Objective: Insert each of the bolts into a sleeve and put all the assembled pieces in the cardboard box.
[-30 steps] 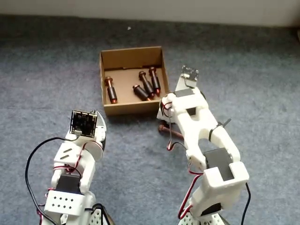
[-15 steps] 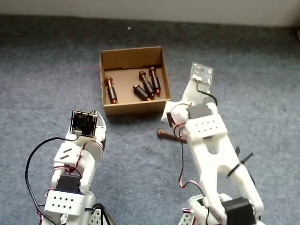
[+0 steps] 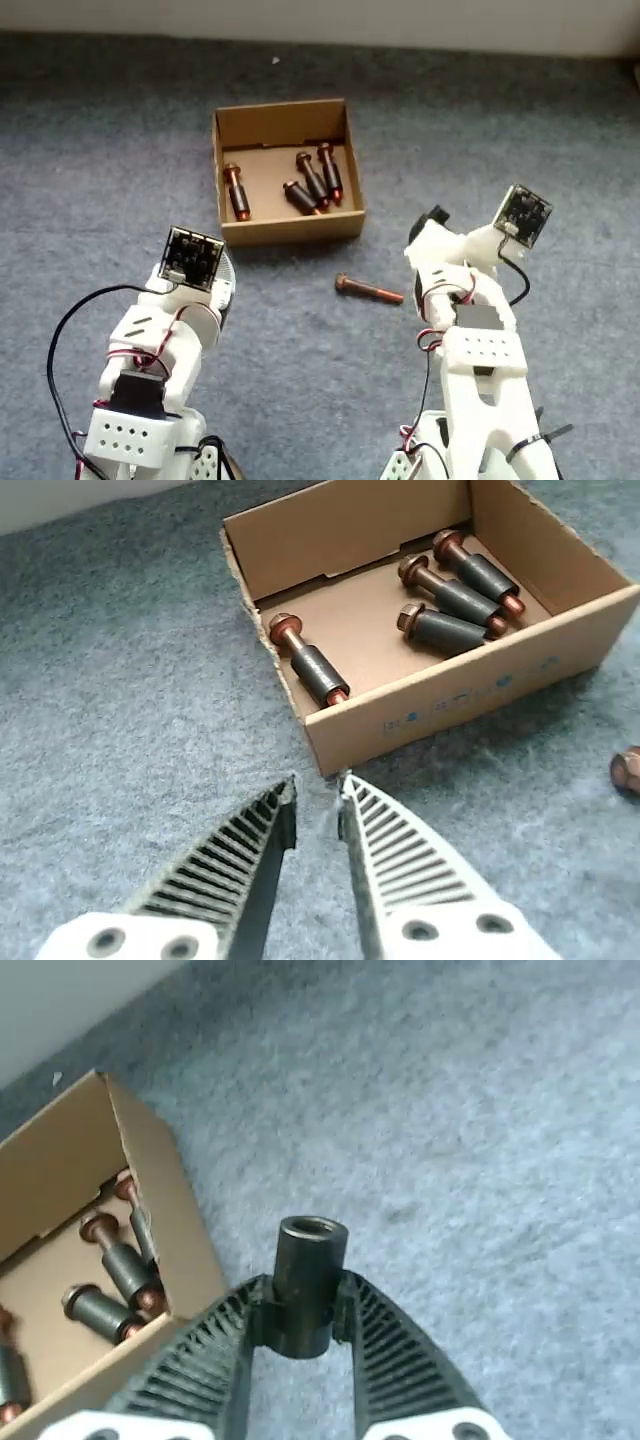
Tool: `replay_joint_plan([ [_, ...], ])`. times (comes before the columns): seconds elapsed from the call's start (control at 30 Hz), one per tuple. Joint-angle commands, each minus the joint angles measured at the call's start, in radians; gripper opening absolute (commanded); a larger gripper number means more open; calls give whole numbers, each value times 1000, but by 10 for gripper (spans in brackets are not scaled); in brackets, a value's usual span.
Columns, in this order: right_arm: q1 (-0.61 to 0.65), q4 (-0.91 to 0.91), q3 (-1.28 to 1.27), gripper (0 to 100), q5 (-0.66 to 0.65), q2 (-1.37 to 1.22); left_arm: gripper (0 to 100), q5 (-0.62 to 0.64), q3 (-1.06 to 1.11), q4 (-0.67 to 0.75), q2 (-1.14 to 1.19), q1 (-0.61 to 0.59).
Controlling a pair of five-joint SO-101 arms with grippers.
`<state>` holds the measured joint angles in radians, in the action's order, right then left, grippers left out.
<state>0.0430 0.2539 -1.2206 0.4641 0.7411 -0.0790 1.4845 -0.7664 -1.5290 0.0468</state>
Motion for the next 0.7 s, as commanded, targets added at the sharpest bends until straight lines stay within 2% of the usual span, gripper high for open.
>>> replay_joint_plan([
  [0.0, -65, -114, -10, 5, 11, 38, 116, -12, -127, -97, 4, 154],
  [0.1, -137, -162, -13, 5, 12, 38, 116, -12, -211, -152, 56, 251],
  [0.17, -182, -177, -13, 5, 63, 38, 116, -12, -286, -170, 156, 302],
  [0.27, -228, -177, -12, 5, 135, 38, 118, -12, -410, -167, 383, 371],
  [0.47, -252, -177, -12, 5, 141, 38, 196, 11, -654, -172, 837, 461],
  [0.57, -254, -177, -12, 5, 141, 38, 226, 166, -756, -169, 1001, 464],
  [0.67, -254, -177, -13, 5, 141, 38, 283, 402, -857, -172, 1142, 464],
])
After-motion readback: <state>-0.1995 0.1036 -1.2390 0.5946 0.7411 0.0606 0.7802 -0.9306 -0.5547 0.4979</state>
